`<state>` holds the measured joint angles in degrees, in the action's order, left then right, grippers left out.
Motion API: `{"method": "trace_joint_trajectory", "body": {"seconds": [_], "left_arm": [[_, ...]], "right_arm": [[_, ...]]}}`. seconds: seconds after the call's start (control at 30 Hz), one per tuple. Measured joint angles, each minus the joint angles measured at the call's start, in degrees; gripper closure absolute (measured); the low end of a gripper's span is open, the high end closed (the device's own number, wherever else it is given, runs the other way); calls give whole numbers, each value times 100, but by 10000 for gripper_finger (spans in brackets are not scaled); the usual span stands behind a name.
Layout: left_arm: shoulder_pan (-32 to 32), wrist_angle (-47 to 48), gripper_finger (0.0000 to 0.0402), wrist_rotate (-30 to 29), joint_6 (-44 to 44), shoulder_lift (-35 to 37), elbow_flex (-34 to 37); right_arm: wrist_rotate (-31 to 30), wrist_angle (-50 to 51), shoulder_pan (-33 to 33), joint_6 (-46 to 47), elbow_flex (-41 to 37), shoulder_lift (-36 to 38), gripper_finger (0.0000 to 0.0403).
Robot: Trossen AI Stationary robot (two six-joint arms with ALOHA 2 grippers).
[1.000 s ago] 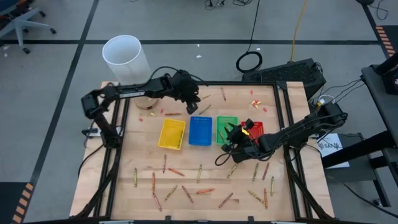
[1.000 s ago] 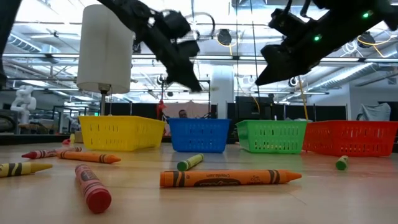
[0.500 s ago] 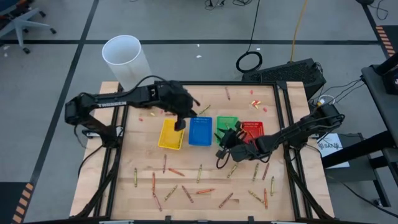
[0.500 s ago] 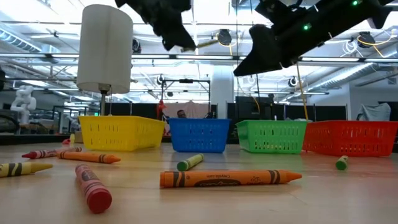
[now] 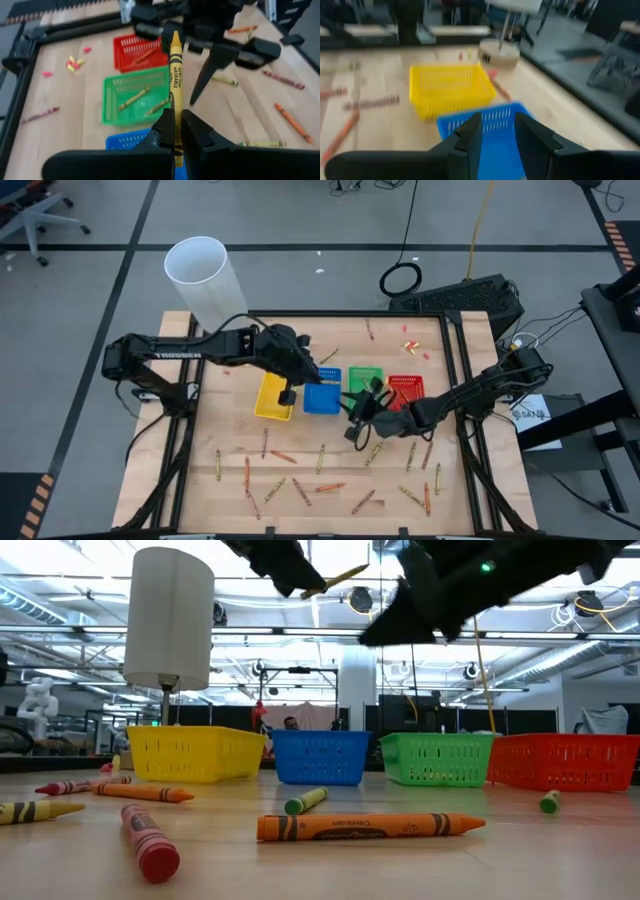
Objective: Sort crayons
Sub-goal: Put the yellow crayon into the green bin
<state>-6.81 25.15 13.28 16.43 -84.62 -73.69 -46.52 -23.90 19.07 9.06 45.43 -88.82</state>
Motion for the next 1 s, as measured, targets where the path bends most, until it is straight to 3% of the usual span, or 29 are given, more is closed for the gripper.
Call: {"method": "trace_joint_trajectory", "body": {"seconds": [0.27, 0.5, 1.0], "left_arm": [[275, -449, 395, -4, 57, 0, 0], [352, -701, 395, -5, 57, 0, 0], [352, -665, 395, 15, 103, 0, 0]], "right_arm": [[11, -2109, -31, -1523, 0, 1, 281], [68, -2575, -33, -1883, 0, -2, 258], [464, -3459, 147, -2775, 0, 1, 261]]}}
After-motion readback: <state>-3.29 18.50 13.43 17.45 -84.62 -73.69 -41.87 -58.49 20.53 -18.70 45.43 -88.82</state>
